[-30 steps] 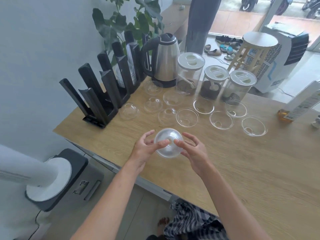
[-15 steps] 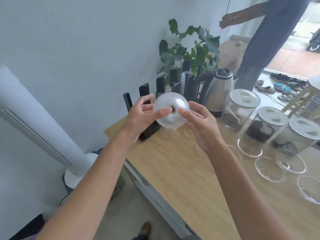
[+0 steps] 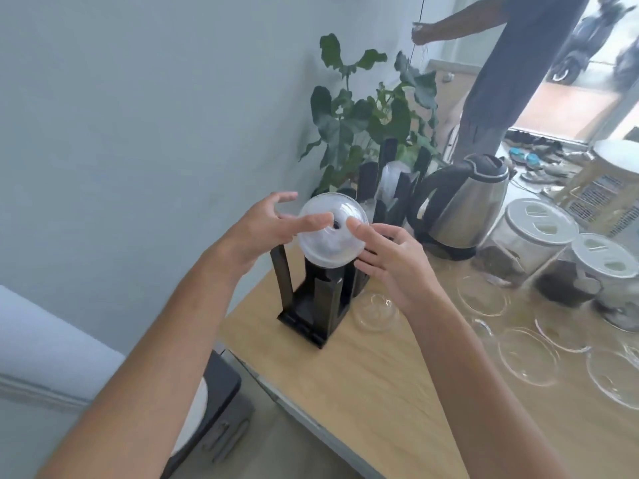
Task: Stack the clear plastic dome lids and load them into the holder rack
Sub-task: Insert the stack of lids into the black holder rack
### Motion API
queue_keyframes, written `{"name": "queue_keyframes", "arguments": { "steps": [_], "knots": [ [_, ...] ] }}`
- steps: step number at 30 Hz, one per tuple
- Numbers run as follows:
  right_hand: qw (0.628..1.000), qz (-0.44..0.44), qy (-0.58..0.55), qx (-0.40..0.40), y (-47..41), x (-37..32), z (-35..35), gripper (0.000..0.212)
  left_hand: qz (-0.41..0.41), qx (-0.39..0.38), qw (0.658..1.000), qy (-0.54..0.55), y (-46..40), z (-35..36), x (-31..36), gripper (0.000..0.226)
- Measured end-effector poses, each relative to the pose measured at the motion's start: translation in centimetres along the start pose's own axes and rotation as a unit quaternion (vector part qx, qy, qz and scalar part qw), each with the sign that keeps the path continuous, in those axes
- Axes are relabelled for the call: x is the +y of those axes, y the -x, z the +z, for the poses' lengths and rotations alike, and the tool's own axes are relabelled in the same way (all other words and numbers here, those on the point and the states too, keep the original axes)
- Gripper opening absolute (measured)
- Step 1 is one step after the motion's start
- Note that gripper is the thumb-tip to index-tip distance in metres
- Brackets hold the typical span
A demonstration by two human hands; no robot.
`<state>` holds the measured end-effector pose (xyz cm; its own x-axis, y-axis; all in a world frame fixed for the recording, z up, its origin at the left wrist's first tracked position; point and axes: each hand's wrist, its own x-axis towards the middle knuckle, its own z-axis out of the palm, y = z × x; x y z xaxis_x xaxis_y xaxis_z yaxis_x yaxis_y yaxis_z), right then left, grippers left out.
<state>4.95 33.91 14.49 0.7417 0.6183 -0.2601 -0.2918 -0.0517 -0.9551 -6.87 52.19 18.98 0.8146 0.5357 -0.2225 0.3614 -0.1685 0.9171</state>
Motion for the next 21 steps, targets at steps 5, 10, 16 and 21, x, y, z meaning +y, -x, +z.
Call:
{"name": "queue_keyframes", "arguments": {
  "steps": [5, 10, 16, 21],
  "knots": [
    [0.999, 0.026, 0.000, 0.029, -0.8, 0.0, 1.4, 0.112, -0.008, -0.035, 0.999, -0.012, -1.5, -1.7, -0.5, 0.125],
    [0.999, 0.046, -0.009, 0.026, 0.0, -0.3, 2.0, 0.082, -0.023, -0.052, 0.998, -0.028, -1.4, -2.3, -0.6, 0.116],
    [0.996, 0.080, -0.010, 0.040, 0.0, 0.9, 2.3, 0.091, -0.035, -0.092, 0.994, -0.053, -2.3, -2.7, -1.0, 0.112],
    [0.990, 0.121, -0.010, 0.070, -0.7, 1.6, 2.7, 0.105, -0.054, -0.171, 0.979, -0.098, -5.5, -2.8, -1.6, 0.111]
  ]
}}
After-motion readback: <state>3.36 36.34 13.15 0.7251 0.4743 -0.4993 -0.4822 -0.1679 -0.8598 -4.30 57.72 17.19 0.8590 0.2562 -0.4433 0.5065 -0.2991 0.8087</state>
